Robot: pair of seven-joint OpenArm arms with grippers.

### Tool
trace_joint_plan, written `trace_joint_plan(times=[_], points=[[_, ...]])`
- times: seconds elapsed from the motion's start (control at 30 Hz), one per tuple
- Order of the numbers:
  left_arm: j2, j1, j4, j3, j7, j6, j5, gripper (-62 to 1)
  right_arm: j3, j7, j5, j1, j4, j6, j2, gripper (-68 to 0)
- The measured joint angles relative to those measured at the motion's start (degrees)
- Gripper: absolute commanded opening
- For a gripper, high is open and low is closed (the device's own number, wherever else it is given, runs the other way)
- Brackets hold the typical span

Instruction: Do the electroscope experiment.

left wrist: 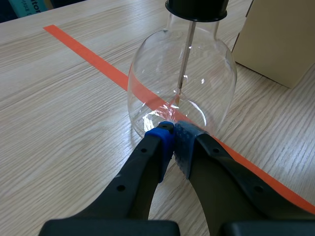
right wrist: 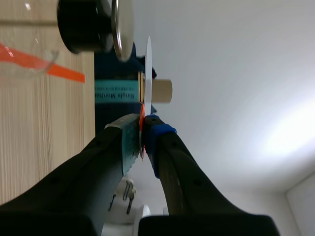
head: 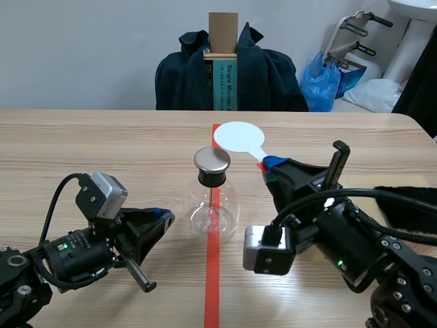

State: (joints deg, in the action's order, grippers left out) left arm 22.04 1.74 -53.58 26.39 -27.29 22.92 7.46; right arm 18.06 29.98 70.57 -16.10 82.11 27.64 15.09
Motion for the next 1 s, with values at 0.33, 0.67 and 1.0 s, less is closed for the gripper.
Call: trace_joint_plan(times=[0.33,0.67,1.0], points=[[0.0,0.0,0.0,0.0,0.0,0.0,0.0,-57.7,0.0,7.5,0.2,0.0,0.0,0.0,0.0,-66.9],[0.0,0.0,0.0,0.0,0.0,0.0,0.0,-57.7,0.0,7.7,0.2,0.0,0.0,0.0,0.0,-66.9],[0.0,0.0,0.0,0.0,0.0,0.0,0.0,-57.7,0.0,3.4,0.2,0.0,0.0,0.0,0.0,-66.9]])
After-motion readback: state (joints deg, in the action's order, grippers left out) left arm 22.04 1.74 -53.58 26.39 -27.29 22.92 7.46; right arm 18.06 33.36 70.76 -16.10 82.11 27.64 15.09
